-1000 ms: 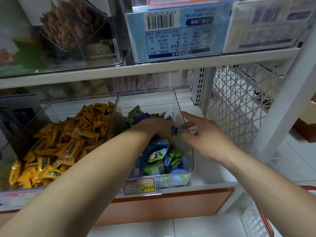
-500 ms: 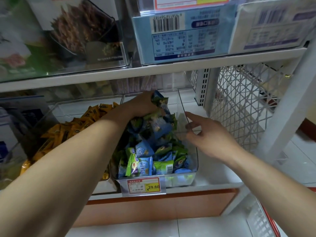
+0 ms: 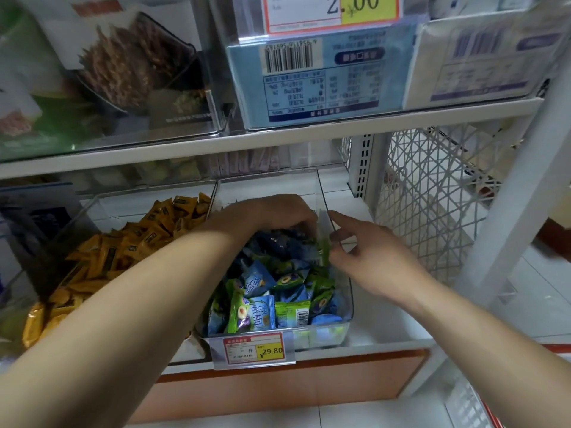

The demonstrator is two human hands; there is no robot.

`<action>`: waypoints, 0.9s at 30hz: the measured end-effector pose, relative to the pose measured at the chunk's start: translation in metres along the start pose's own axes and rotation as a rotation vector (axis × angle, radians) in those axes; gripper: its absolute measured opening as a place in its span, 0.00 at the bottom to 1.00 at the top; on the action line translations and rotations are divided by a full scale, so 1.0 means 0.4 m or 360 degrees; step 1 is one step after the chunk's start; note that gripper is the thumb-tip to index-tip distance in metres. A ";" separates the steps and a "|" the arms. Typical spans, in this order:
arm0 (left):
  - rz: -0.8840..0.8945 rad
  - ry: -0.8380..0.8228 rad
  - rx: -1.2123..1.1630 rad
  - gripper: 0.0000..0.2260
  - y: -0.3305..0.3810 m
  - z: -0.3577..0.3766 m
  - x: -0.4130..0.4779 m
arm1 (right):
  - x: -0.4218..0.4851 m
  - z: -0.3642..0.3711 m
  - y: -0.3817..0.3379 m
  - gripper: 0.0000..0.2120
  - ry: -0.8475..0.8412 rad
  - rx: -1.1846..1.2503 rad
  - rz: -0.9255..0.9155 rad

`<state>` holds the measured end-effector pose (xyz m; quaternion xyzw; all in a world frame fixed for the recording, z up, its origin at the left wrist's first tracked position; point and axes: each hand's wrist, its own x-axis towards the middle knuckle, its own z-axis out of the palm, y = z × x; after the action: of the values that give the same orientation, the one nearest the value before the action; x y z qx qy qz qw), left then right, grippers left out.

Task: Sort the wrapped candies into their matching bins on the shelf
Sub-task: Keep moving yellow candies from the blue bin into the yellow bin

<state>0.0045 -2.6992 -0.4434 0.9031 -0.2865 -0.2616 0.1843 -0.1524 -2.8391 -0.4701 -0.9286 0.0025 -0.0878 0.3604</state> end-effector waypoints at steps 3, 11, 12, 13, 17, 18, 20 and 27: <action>0.0019 -0.0019 0.0230 0.11 -0.004 0.046 0.030 | 0.001 -0.001 0.001 0.20 -0.0013 0.0014 0.0008; 0.0028 -0.0284 0.0821 0.13 -0.018 0.065 0.057 | 0.001 -0.005 0.004 0.31 -0.0019 0.0017 0.0032; 0.0054 -0.0279 0.0817 0.12 -0.026 0.071 0.056 | 0.002 -0.004 0.006 0.34 -0.0025 0.0014 0.0040; 0.0081 -0.0280 0.0827 0.09 -0.030 0.075 0.053 | 0.002 -0.005 0.007 0.36 -0.0031 0.0009 0.0052; 0.0071 -0.0340 0.0837 0.09 -0.025 0.088 0.044 | 0.002 -0.007 0.004 0.41 -0.0046 -0.0012 0.0086; 0.0062 -0.0352 0.0852 0.09 -0.023 0.090 0.044 | 0.000 -0.008 0.004 0.41 -0.0046 -0.0008 0.0090; 0.0024 -0.0397 0.0930 0.14 -0.017 0.089 0.042 | -0.003 -0.010 0.003 0.41 -0.0047 0.0000 0.0097; -0.0069 -0.0463 0.0973 0.20 -0.007 0.073 0.026 | -0.002 -0.012 0.004 0.42 -0.0066 0.0030 0.0118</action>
<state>-0.0040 -2.7087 -0.4719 0.8756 -0.3557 -0.2936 -0.1433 -0.1537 -2.8436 -0.4679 -0.9261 0.0286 -0.0550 0.3722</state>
